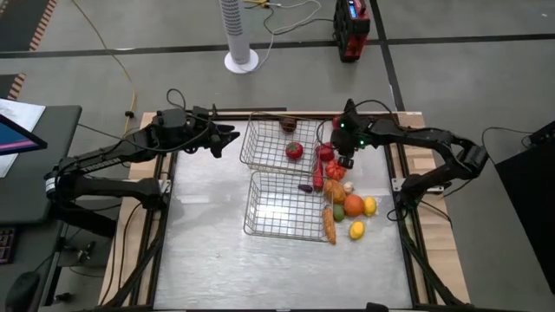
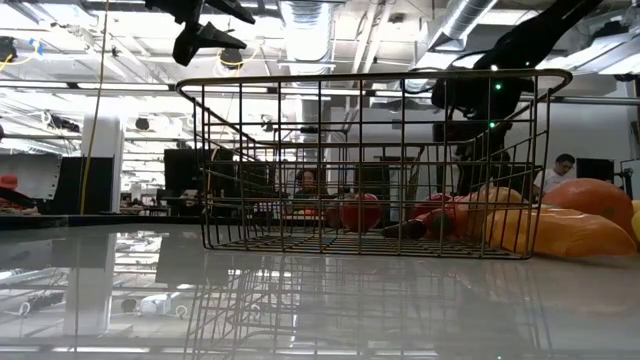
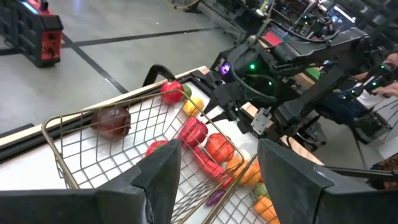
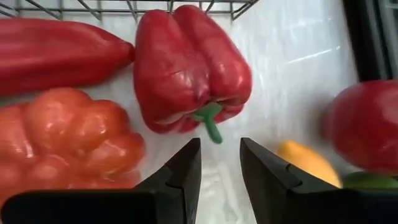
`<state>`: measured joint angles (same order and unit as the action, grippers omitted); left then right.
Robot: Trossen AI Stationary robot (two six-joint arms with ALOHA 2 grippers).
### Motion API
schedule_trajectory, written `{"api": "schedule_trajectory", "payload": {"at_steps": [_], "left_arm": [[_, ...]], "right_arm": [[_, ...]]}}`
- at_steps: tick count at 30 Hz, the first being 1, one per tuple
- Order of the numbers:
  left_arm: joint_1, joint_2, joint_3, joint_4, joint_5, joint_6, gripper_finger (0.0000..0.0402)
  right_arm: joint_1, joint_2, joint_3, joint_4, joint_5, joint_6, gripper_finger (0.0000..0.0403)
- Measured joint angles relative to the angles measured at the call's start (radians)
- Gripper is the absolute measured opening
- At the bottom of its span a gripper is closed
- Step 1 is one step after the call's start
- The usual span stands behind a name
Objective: Sort produce into baskets
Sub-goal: Put the red bell pepper vegetable into the bottom wire basket
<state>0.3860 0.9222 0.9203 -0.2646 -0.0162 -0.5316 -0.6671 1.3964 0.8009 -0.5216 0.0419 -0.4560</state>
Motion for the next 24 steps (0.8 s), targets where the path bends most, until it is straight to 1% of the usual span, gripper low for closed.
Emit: {"api": "schedule_trajectory", "payload": {"at_steps": [4,10,15,21,24], "left_arm": [[0.000,0.000,0.000,0.000,0.000,-0.001,0.0201],[0.000,0.000,0.000,0.000,-0.011,0.004,0.0201],[0.000,0.000,0.000,-0.008,-0.010,0.004,0.0201],[0.000,0.000,0.000,-0.018,-0.007,-0.001,0.0201],[0.000,0.000,0.000,-0.018,-0.008,-0.001,0.0201]], "right_arm": [[-0.001,0.002,0.000,0.002,0.007,-0.043,0.0138],[0.023,0.054,0.000,-0.014,0.012,-0.091,0.0138],[0.063,0.098,0.000,0.026,0.093,-0.097,0.0138],[0.077,0.116,0.000,0.047,0.124,-0.095,0.0137],[0.077,0.114,0.000,0.060,0.125,-0.098,0.0124]]}}
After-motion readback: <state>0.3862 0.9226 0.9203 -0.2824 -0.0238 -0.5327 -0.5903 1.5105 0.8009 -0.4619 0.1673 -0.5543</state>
